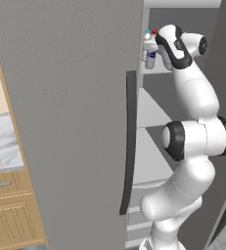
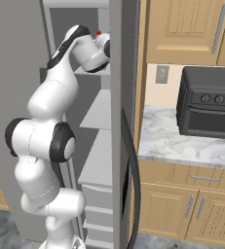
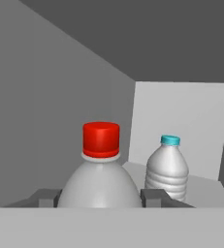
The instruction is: Take the bottled waters from the counter and place them in the freezer to freeze. Close the freezer door after placing the bottles.
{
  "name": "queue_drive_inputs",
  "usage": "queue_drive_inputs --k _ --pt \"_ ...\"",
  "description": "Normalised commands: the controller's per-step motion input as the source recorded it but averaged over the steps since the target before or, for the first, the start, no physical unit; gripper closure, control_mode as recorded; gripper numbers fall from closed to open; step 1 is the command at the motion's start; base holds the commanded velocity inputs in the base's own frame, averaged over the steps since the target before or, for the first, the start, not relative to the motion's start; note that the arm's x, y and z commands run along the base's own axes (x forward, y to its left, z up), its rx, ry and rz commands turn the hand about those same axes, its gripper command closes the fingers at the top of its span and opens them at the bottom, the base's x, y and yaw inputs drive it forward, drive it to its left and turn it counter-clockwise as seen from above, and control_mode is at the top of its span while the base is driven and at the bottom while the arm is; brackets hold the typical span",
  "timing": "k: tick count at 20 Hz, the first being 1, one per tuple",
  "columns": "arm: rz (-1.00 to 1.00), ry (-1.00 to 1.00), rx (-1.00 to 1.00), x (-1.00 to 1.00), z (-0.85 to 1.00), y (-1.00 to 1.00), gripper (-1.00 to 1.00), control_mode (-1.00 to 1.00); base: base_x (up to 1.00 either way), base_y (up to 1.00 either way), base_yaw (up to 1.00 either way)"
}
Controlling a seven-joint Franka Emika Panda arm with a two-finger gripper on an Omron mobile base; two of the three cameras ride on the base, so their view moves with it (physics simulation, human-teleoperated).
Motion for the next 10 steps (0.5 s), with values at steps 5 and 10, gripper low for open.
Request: queue_drive_inputs --k 5,10 --pt "0.00 0.00 -0.02 0.13 -0.08 0.00 1.00 -1.00 0.00 0.00 0.00" --pt "0.00 0.03 -0.02 0.00 -0.39 0.00 1.00 -1.00 0.00 0.00 0.00"
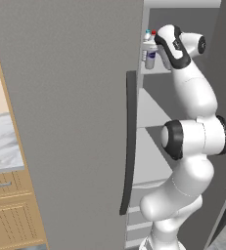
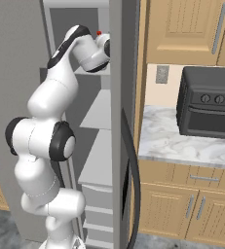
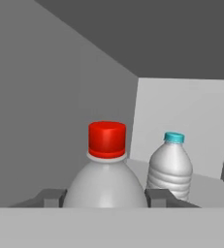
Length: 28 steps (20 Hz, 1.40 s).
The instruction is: Take the bottled waters from the counter and place them in the freezer to freeze. Close the freezer door after placing the bottles.
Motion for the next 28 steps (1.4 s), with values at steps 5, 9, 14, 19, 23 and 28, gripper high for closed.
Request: queue_drive_inputs --k 5,9,14,19,23,28 --pt "0.00 0.04 0.00 0.00 -0.09 0.00 1.00 -1.00 0.00 0.00 0.00" --pt "0.00 0.00 0.00 0.00 0.00 0.00 1.00 -1.00 0.00 0.00 0.00" --pt "0.00 0.00 0.00 0.00 0.00 0.00 -1.00 -1.00 0.00 0.00 0.00" --pt "0.00 0.00 0.00 0.00 0.00 0.00 -1.00 -1.00 0.00 0.00 0.00" --pt "0.00 0.01 0.00 0.00 0.00 0.00 -1.00 -1.00 0.00 0.00 0.00" --pt "0.00 0.00 0.00 -0.08 0.00 0.00 -1.00 -1.00 0.00 0.00 0.00"
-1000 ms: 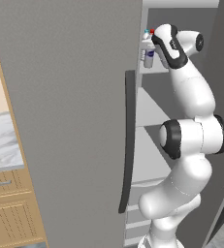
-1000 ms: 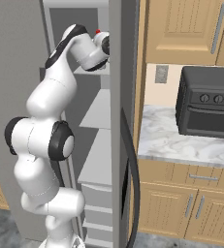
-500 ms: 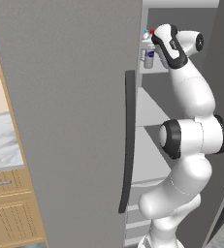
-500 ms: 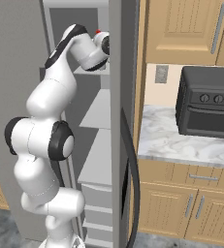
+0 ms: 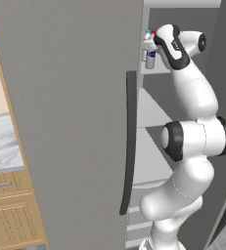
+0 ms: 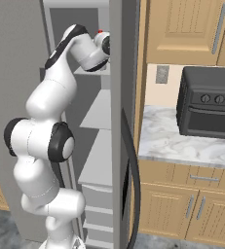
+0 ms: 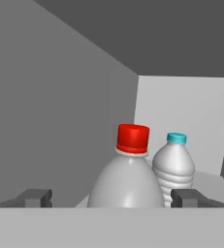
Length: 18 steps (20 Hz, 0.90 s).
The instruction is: Take the bottled waters from the counter and place them in the freezer to freeze. Close the freezer door after placing the bottles.
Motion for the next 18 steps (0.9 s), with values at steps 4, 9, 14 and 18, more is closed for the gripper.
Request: queue_drive_inputs --k 4,9,14,18 --pt "0.00 0.00 0.00 -0.35 0.05 0.00 -1.00 -1.00 0.00 0.00 0.00" --pt "0.00 0.00 0.00 -0.57 0.26 0.00 -1.00 -1.00 0.00 0.00 0.00" --pt "-0.01 0.00 0.00 -0.78 0.30 0.00 -1.00 -1.00 0.00 0.00 0.00" --pt "-0.06 0.01 0.00 -0.93 0.04 0.00 -1.00 -1.00 0.00 0.00 0.00"
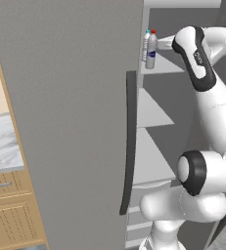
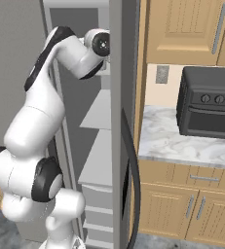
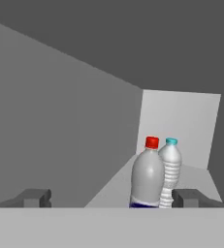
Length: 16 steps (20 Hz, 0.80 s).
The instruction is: Take the bottled waters from the counter and place them in the freezer to freeze. Close the freezer door after placing the bottles.
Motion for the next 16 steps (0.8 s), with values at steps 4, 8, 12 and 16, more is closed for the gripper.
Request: queue_drive_inputs --k 4,8,12,16 --pt "-0.12 0.03 0.00 -0.97 0.00 0.04 -1.00 -1.00 0.00 0.00 0.00" --pt "-0.20 0.04 0.00 -0.86 0.07 0.12 -1.00 -1.00 0.00 0.00 0.00" --pt "-0.22 0.19 -0.02 -0.51 0.19 0.04 -1.00 -1.00 0.00 0.00 0.00" --pt "-0.24 0.24 0.00 -0.39 0.13 0.00 -1.00 -1.00 0.00 0.00 0.00"
